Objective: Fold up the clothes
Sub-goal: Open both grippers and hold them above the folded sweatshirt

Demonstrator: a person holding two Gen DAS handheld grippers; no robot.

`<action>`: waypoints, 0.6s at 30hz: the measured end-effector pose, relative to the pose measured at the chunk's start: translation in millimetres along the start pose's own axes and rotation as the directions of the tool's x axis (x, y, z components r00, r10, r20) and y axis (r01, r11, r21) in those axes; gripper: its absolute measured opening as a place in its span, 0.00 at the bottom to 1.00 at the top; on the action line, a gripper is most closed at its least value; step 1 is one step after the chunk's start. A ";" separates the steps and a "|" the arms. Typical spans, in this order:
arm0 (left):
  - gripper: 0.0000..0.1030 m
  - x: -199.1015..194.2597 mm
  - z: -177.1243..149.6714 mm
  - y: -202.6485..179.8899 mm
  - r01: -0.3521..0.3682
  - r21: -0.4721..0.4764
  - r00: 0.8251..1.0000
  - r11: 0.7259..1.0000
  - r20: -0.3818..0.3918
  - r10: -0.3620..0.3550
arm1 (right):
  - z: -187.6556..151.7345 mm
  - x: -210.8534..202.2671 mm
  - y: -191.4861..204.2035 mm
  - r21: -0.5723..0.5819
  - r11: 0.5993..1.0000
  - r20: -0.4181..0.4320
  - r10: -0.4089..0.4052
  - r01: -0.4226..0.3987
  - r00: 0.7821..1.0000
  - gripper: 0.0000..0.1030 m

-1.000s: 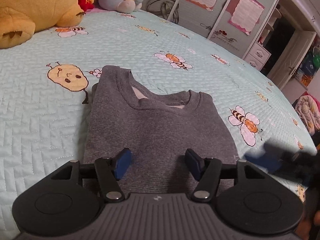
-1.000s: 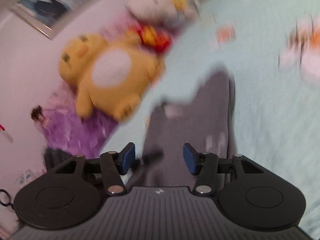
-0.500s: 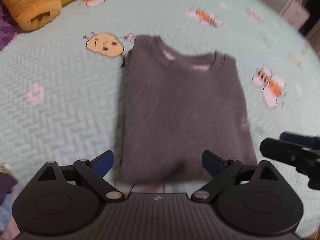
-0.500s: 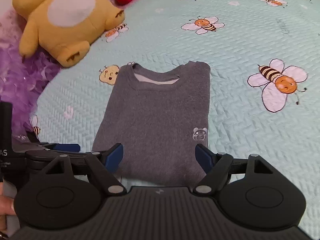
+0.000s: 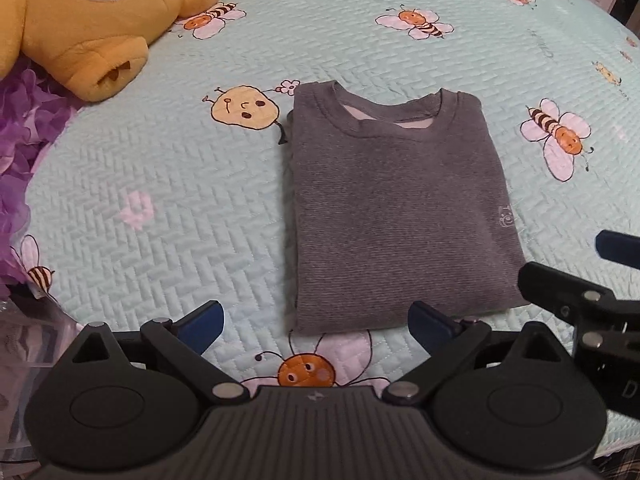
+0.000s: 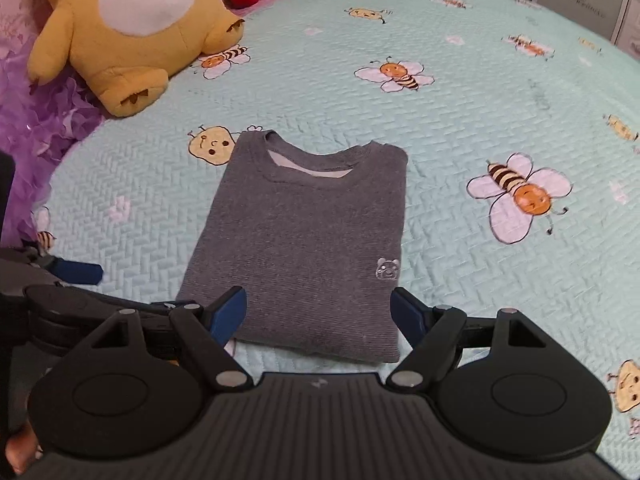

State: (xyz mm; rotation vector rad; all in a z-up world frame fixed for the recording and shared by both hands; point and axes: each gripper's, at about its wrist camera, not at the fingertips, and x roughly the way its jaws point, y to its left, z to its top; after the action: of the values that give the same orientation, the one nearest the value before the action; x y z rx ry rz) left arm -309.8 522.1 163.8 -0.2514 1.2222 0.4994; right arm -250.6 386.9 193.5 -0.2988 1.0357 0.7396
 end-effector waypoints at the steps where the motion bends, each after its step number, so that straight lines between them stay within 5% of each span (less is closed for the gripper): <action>1: 0.98 0.9 0.3 0.2 -0.004 0.004 1.000 1.000 -0.005 0.004 | 0.3 1.0 1.6 -0.006 1.000 -0.007 -0.007 0.007 1.000 0.76; 18: 0.98 5.3 -3.1 0.9 0.014 0.025 0.998 1.000 -0.054 -0.013 | -5.6 1.2 5.0 -0.014 1.000 -0.058 -0.006 0.005 0.998 0.76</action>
State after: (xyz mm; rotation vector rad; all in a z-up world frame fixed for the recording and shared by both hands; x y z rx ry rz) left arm -311.5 522.8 157.8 -0.2526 1.2774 0.4676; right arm -257.4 387.9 190.3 -0.3369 1.0844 0.7368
